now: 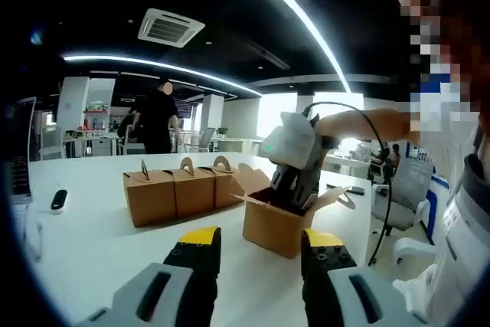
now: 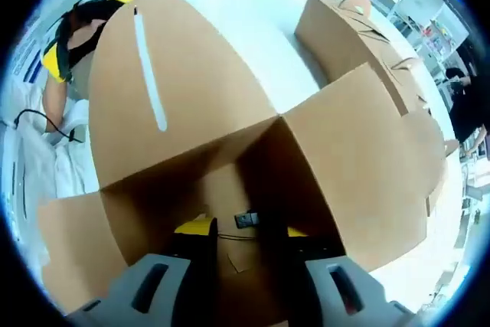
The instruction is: Pick up one paper box from the group, open the paper box, and remove the item inside
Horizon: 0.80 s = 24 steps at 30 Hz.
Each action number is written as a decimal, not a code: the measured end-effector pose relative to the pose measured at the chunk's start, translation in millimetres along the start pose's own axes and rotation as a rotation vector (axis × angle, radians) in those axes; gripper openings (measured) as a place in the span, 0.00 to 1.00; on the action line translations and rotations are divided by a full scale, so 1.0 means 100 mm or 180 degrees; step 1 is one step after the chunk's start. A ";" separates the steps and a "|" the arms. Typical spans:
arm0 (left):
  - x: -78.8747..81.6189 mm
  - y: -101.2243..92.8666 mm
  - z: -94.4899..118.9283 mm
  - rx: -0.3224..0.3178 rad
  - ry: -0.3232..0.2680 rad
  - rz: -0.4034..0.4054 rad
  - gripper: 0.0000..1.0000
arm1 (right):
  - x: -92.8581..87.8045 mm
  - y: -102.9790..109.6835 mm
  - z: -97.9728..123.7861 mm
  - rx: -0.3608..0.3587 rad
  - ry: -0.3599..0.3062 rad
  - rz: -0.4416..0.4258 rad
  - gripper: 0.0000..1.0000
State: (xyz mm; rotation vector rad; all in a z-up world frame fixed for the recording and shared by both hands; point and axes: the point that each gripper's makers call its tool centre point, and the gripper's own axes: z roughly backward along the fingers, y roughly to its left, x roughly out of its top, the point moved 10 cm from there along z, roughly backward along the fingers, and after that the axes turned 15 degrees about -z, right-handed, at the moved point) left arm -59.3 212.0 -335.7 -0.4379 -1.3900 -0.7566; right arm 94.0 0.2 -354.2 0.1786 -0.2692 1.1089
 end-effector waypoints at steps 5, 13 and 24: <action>-0.01 -0.01 -0.01 -0.0014 0.0011 0.0004 0.43 | 0.03 -0.03 -0.02 -0.0042 -0.0134 -0.0347 0.33; -0.01 -0.01 -0.01 -0.0013 -0.0005 0.0000 0.43 | 0.00 -0.02 -0.04 -0.0171 -0.0131 0.0209 0.26; -0.03 0.01 0.01 0.0023 0.0002 -0.0005 0.42 | -0.05 -0.04 -0.03 -0.0111 0.0056 0.0336 0.28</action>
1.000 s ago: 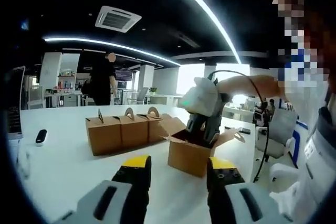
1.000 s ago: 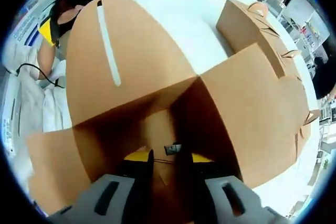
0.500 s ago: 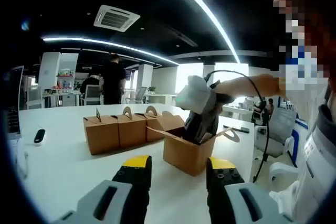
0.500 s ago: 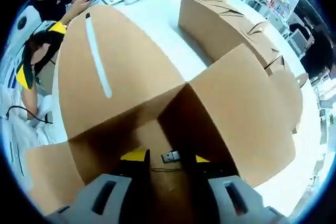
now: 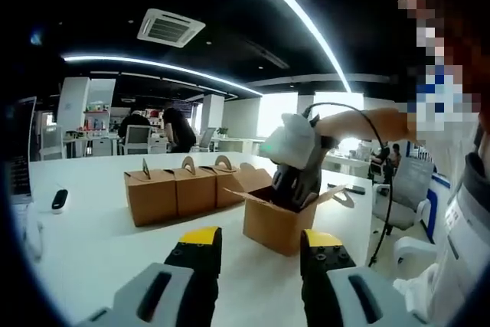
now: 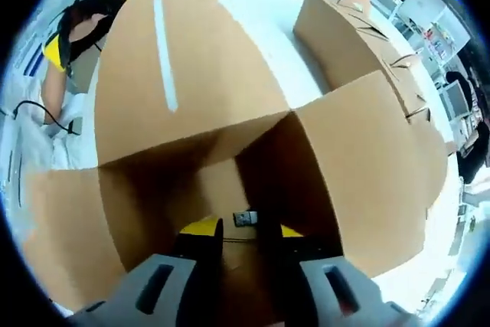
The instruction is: Pick up one paper box from the group, open the paper box, and remove the item inside
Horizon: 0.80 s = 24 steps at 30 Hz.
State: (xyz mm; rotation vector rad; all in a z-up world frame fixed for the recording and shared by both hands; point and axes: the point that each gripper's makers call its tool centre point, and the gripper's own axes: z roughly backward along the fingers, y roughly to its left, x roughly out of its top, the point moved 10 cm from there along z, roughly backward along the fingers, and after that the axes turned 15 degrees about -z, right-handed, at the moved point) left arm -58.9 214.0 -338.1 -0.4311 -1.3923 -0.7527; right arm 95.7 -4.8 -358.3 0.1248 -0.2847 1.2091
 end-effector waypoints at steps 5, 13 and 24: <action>-0.02 -0.03 -0.04 -0.0053 0.0013 -0.0010 0.42 | 0.02 0.02 -0.01 -0.0172 -0.0022 -0.0164 0.28; -0.02 -0.04 -0.04 -0.0063 0.0016 -0.0014 0.42 | 0.02 0.04 0.05 -0.0239 -0.0006 -0.0396 0.29; -0.02 -0.04 -0.04 -0.0073 0.0008 -0.0010 0.39 | -0.02 -0.14 0.03 -0.0116 0.0225 -0.1590 0.28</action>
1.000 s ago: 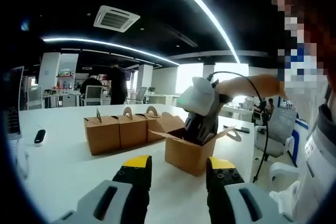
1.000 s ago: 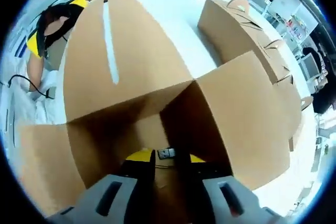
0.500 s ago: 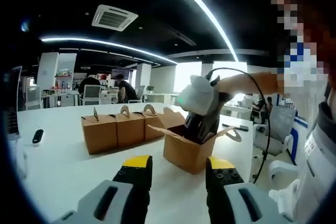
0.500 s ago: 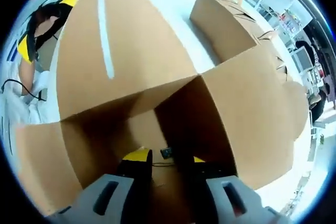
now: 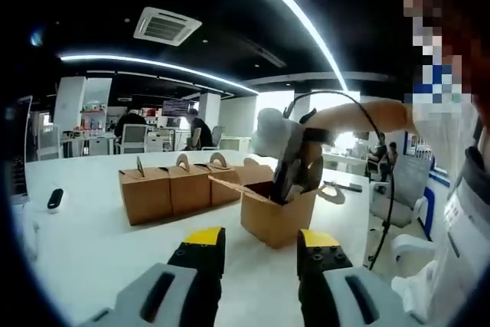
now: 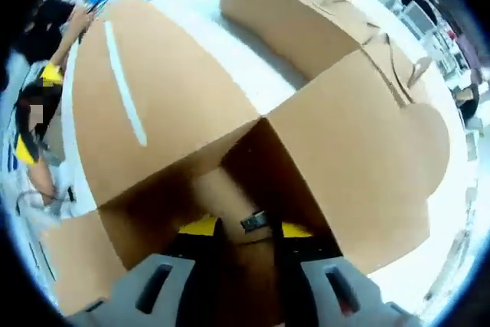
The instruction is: Pick up one paper box from the group, open the paper box, and remove the item inside
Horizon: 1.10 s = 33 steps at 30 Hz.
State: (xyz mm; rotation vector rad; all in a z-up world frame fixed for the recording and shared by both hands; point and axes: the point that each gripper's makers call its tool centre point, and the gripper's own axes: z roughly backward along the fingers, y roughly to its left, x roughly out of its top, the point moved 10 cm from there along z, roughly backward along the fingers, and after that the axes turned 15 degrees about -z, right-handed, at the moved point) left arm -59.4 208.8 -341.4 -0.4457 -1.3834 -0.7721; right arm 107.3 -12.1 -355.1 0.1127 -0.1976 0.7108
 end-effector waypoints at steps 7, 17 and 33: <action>0.01 0.00 -0.01 -0.0015 -0.0011 -0.0004 0.39 | -0.02 0.00 -0.04 0.0023 0.0020 -0.0060 0.20; 0.03 -0.01 0.00 -0.0006 -0.0021 -0.0026 0.39 | -0.02 0.02 -0.03 0.0215 -0.0124 0.0852 0.06; -0.14 -0.16 -0.39 -0.0401 0.0042 -0.0191 0.55 | -0.26 0.37 0.06 0.0498 0.0131 0.2107 0.36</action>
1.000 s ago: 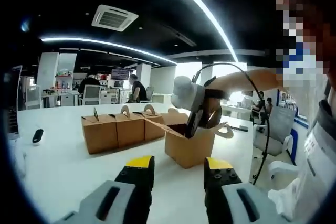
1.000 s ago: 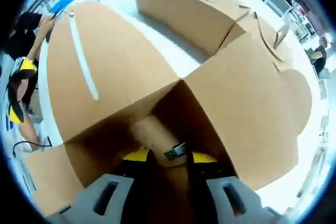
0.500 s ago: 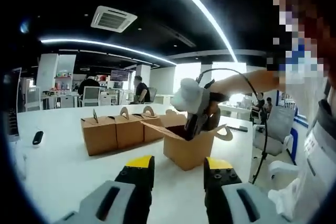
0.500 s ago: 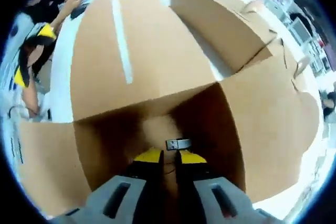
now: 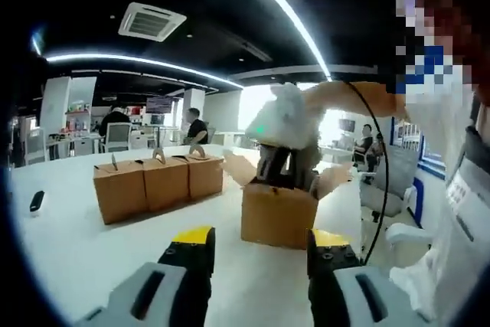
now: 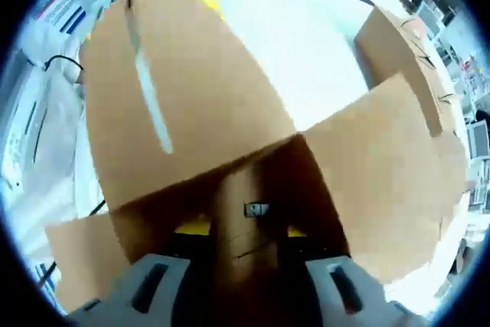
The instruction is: Pick up one paper box from the group, open the paper box, and remove the item inside
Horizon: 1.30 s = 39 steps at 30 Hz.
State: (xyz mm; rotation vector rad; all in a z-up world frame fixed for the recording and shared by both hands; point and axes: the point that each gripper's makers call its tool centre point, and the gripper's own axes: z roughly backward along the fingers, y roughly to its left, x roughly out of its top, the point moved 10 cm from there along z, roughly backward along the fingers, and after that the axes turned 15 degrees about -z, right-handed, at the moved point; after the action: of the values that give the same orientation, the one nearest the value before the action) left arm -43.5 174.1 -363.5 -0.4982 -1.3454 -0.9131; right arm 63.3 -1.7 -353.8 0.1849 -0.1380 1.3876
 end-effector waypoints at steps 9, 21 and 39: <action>0.02 -0.04 -0.54 -0.0254 0.0106 -0.0205 0.75 | 0.00 -0.09 -0.01 -0.0137 -0.0155 -0.0942 0.32; -0.07 -0.19 -0.85 -0.0135 0.0176 -0.0259 0.75 | 0.10 -0.24 -0.02 -0.0095 -0.0431 -0.2019 0.23; -0.08 -0.22 -0.83 -0.0057 0.0177 -0.0241 0.68 | -0.06 0.03 -0.05 -0.0369 -0.0352 -0.1870 0.10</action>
State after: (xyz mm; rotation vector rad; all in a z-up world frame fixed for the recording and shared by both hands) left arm -10.6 99.3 -391.8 -0.4349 -1.3138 -0.9949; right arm 59.1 -6.0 -360.3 0.1866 -0.2346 0.7824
